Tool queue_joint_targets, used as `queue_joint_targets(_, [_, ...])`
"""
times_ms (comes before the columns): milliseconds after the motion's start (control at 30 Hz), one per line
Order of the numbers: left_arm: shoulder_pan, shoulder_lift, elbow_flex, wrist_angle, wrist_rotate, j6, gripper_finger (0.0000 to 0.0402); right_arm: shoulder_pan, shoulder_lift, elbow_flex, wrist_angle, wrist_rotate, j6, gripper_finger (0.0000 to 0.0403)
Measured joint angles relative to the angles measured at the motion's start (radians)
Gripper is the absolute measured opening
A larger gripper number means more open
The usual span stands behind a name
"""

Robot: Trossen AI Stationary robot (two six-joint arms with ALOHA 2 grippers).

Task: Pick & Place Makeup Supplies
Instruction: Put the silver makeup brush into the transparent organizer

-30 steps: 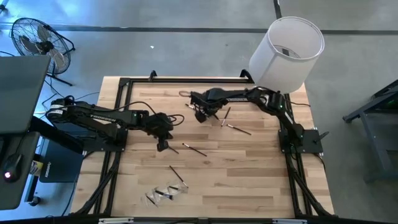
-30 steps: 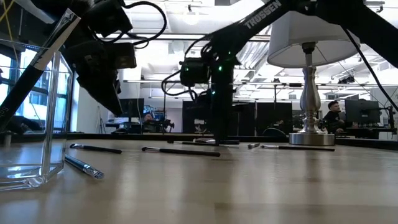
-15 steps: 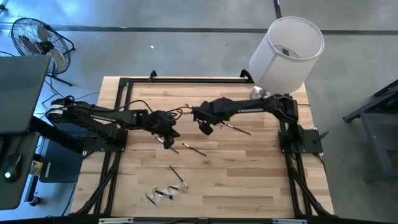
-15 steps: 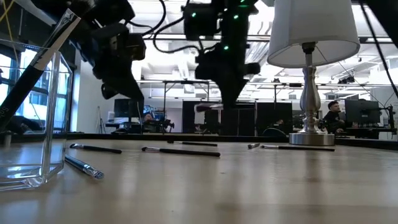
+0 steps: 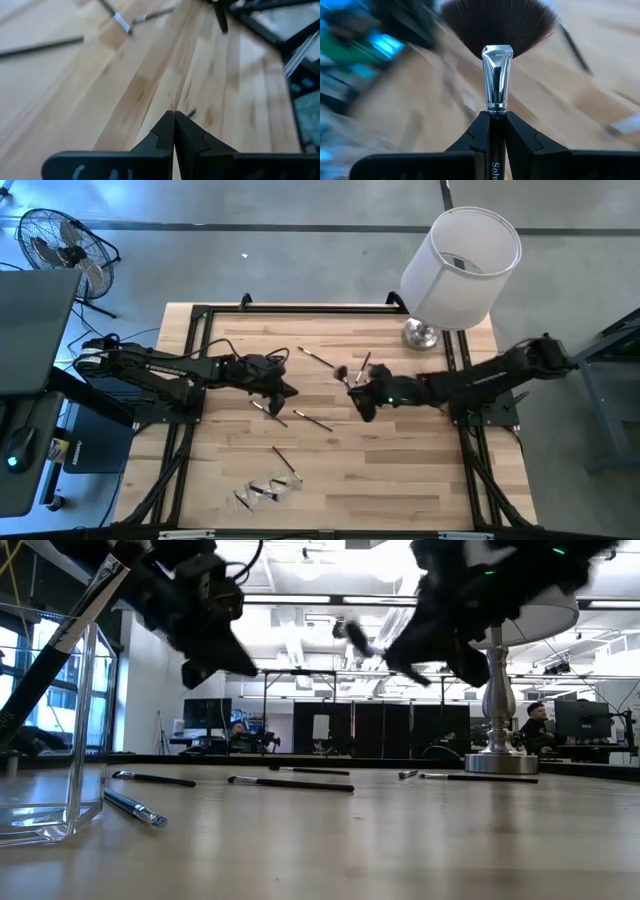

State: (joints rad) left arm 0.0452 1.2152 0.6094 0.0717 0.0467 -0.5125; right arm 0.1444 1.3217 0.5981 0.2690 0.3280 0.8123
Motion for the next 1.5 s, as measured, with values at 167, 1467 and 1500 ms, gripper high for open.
queue_joint_targets(167, [0.000, 0.000, 0.000, 0.093, 0.000, 0.001, 0.0000, 0.092, 0.011, -0.256, 0.716, 0.103, -0.239, 0.0030])
queue_joint_targets(1467, [0.000, 0.000, 0.000, -0.219, 0.219, -0.217, 0.0000, 0.197, 0.939, 0.480, 1.259, -0.435, -0.674, 0.0032])
queue_joint_targets(1500, [0.000, 0.000, 0.000, -0.230, 0.225, -0.213, 0.0000, 0.197, 0.959, 0.510, 1.249, -0.444, -0.673, 0.0032])
